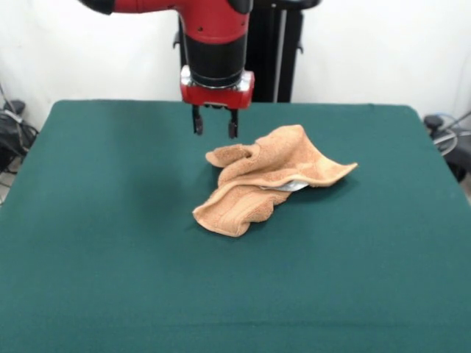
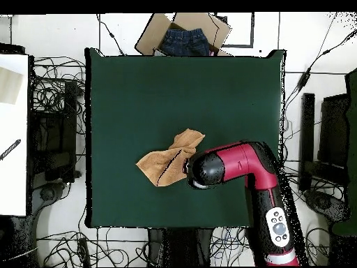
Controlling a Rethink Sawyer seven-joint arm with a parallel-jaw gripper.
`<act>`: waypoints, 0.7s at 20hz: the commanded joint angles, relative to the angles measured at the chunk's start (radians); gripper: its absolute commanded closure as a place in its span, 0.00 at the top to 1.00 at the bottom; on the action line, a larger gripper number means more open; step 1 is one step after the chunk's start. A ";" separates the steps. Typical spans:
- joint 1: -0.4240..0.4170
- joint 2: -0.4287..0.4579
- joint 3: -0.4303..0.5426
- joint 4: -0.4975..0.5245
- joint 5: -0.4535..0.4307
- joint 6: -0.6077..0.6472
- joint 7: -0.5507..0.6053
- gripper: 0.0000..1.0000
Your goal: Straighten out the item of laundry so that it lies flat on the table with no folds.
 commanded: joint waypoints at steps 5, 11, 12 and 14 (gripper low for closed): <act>0.024 0.049 -0.037 0.050 0.012 -0.002 0.141 1.00; 0.044 0.025 -0.048 0.086 -0.010 -0.027 0.205 1.00; 0.040 0.014 -0.052 0.088 -0.010 -0.027 0.210 1.00; 0.025 -0.005 -0.060 0.093 -0.020 -0.059 0.211 1.00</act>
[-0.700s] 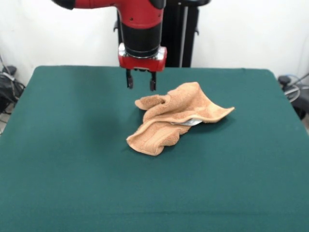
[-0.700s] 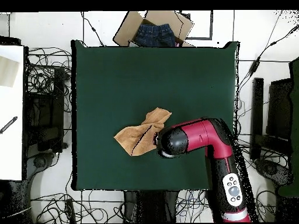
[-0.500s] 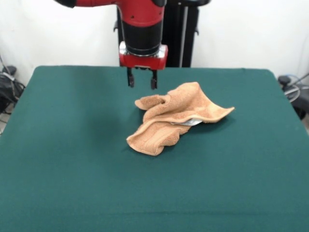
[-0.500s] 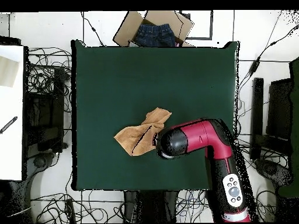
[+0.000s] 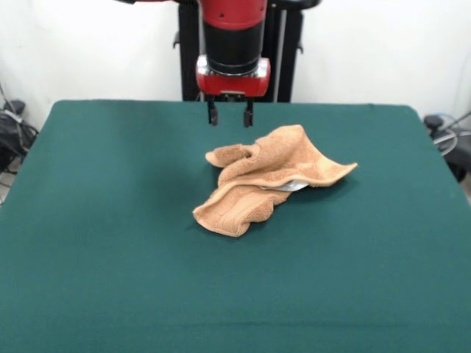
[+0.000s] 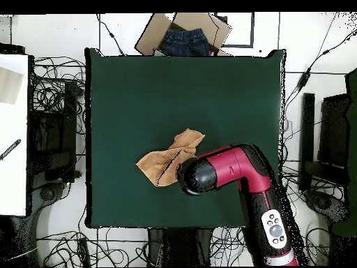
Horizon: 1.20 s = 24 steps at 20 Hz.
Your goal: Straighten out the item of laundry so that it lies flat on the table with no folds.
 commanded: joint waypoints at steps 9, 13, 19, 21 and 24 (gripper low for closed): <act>0.069 -0.083 -0.050 -0.068 -0.049 -0.104 0.194 1.00; 0.097 -0.095 -0.047 -0.094 -0.060 -0.105 0.213 1.00; 0.136 -0.108 -0.032 -0.162 -0.048 -0.082 0.227 1.00; 0.142 -0.107 -0.029 -0.171 -0.048 -0.084 0.232 1.00; 0.145 -0.110 -0.025 -0.176 -0.041 -0.076 0.240 1.00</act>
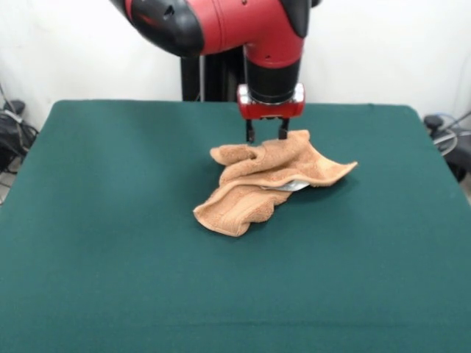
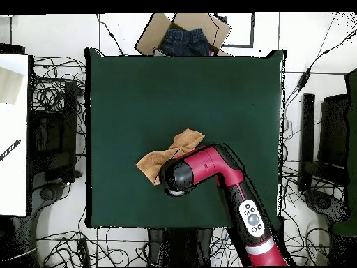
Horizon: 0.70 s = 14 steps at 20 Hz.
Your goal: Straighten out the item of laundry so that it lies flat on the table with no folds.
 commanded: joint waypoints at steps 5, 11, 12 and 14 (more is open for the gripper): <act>0.043 -0.012 -0.026 -0.168 -0.044 -0.064 0.241 1.00; 0.027 0.011 -0.008 -0.154 -0.039 -0.060 0.274 1.00; 0.028 0.018 -0.006 -0.152 -0.044 -0.064 0.283 1.00; 0.031 0.025 -0.003 -0.151 -0.051 -0.066 0.296 1.00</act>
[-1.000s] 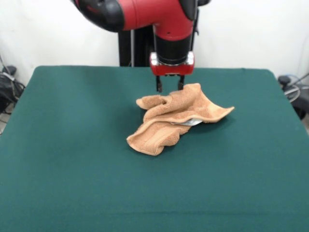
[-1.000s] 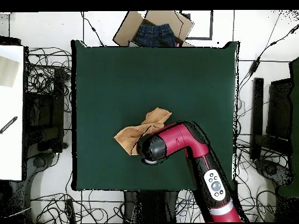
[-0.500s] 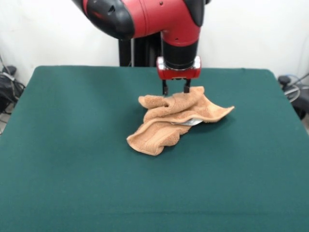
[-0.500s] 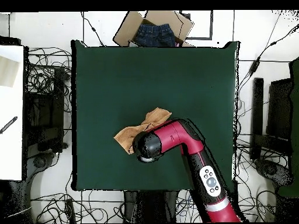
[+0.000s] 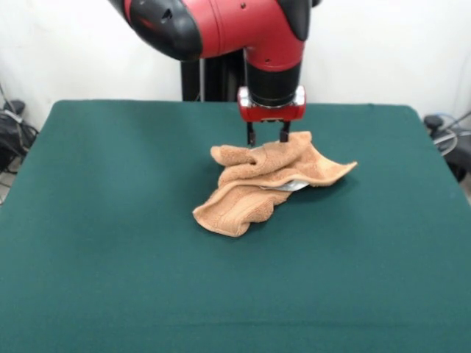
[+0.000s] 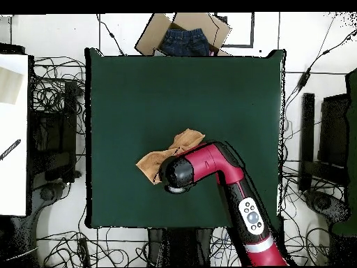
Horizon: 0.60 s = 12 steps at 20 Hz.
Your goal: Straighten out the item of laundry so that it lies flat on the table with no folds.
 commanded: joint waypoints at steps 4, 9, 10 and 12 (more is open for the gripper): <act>0.025 0.008 -0.018 -0.122 -0.079 -0.120 0.297 1.00; 0.034 -0.022 -0.037 -0.125 -0.123 -0.201 0.295 1.00; 0.041 -0.027 -0.039 -0.135 -0.128 -0.209 0.293 1.00; 0.047 -0.036 -0.041 -0.146 -0.133 -0.217 0.293 1.00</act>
